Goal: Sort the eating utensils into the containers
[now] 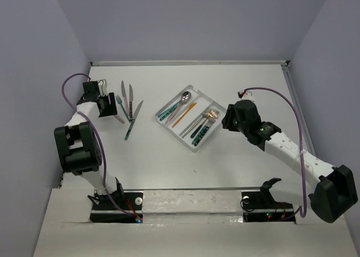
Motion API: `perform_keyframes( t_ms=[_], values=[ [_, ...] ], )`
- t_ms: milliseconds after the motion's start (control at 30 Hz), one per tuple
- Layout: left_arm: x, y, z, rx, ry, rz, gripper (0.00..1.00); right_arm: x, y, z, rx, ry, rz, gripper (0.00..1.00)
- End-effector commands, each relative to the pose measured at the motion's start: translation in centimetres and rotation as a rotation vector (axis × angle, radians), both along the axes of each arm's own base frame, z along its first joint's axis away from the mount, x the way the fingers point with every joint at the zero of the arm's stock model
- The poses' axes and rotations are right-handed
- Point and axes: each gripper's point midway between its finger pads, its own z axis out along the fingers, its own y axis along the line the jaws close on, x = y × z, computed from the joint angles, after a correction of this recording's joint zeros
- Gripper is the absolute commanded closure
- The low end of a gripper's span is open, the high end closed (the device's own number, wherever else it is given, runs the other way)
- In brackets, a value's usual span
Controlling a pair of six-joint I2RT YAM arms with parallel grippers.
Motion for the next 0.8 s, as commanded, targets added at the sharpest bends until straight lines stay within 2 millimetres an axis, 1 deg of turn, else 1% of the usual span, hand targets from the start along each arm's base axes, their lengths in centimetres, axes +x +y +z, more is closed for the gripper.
perform_keyframes(
  t_ms=[0, 67, 133, 300, 367, 567, 600, 700, 767],
  values=[
    [1.7, -0.2, -1.0, -0.039, 0.016, 0.018, 0.23, 1.2, 0.6, 1.7, 0.003, -0.075, 0.033, 0.59],
    [2.2, -0.3, -1.9, -0.053, 0.029, 0.026, 0.23, 1.2, 0.6, 1.3, -0.006, -0.074, 0.038, 0.59],
    [2.5, -0.4, -2.2, -0.068, 0.017, 0.038, 0.23, 1.3, 0.8, 1.1, -0.006, -0.073, 0.047, 0.59],
    [2.8, -0.3, -3.3, -0.039, 0.034, 0.054, 0.22, 1.4, 0.8, 0.0, -0.023, -0.066, 0.057, 0.59],
    [2.9, -0.3, -3.5, -0.032, 0.036, 0.056, 0.22, 1.5, 0.8, -0.4, -0.034, -0.06, 0.055, 0.59],
    [3.2, -1.0, -5.1, -0.034, 0.065, 0.038, 0.23, 1.7, 0.8, -1.6, -0.059, -0.033, 0.062, 0.59],
    [3.0, -1.1, -5.7, -0.035, 0.082, 0.038, 0.23, 1.6, 0.8, -1.6, -0.061, -0.033, 0.065, 0.59],
    [2.7, -0.9, -6.5, -0.027, 0.109, 0.045, 0.23, 1.6, 0.7, -1.5, -0.061, -0.038, 0.063, 0.59],
    [3.2, -0.7, -6.5, -0.025, 0.099, 0.053, 0.23, 1.5, 0.5, -1.3, -0.061, -0.046, 0.058, 0.59]
  ],
)
